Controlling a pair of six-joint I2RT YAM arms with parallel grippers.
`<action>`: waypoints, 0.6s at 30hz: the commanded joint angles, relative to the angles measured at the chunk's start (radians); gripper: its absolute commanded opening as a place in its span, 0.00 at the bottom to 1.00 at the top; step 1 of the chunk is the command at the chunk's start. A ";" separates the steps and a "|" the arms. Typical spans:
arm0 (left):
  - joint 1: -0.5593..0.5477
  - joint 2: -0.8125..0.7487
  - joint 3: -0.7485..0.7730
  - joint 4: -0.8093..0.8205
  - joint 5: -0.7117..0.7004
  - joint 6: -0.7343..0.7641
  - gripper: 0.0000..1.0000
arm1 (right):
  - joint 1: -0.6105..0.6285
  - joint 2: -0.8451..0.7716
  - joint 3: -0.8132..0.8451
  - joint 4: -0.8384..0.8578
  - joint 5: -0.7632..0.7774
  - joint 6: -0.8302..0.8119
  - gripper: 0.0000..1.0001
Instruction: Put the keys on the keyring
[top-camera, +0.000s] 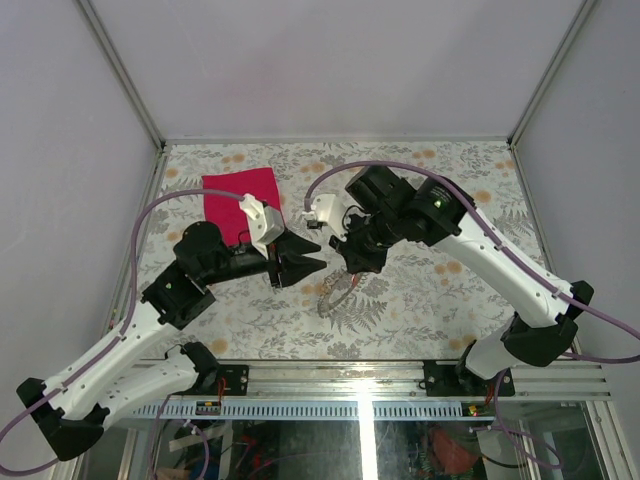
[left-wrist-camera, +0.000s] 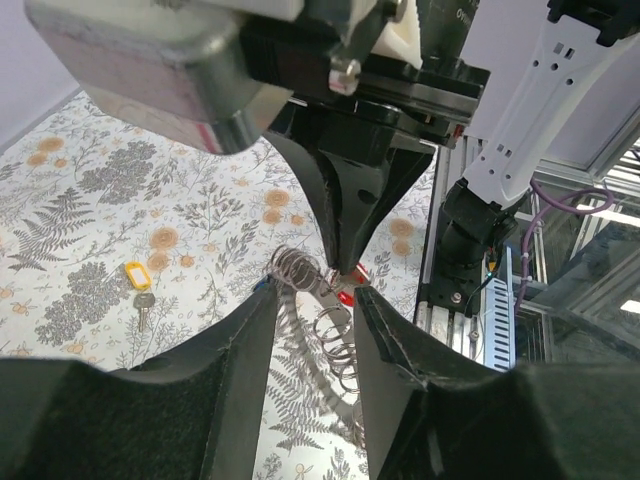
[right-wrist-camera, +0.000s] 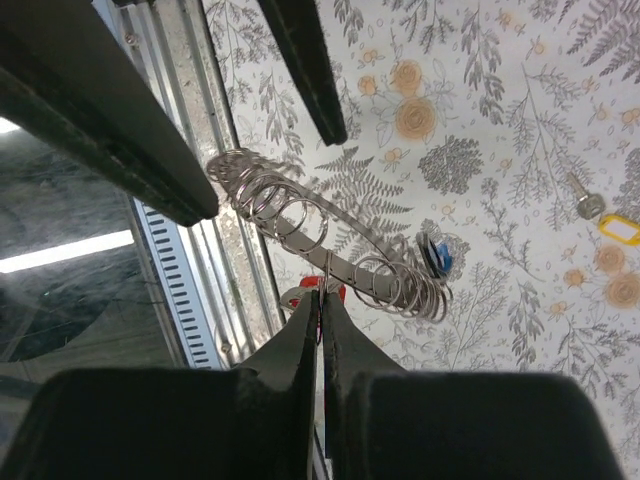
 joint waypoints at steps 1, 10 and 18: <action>0.002 0.002 -0.008 0.084 0.057 0.037 0.37 | 0.024 0.012 0.073 -0.070 0.001 0.035 0.00; 0.003 0.065 0.044 0.052 0.178 0.093 0.31 | 0.042 -0.049 0.029 0.022 -0.097 0.009 0.00; 0.003 0.110 0.075 0.012 0.275 0.121 0.26 | 0.042 -0.078 0.015 0.067 -0.140 0.007 0.00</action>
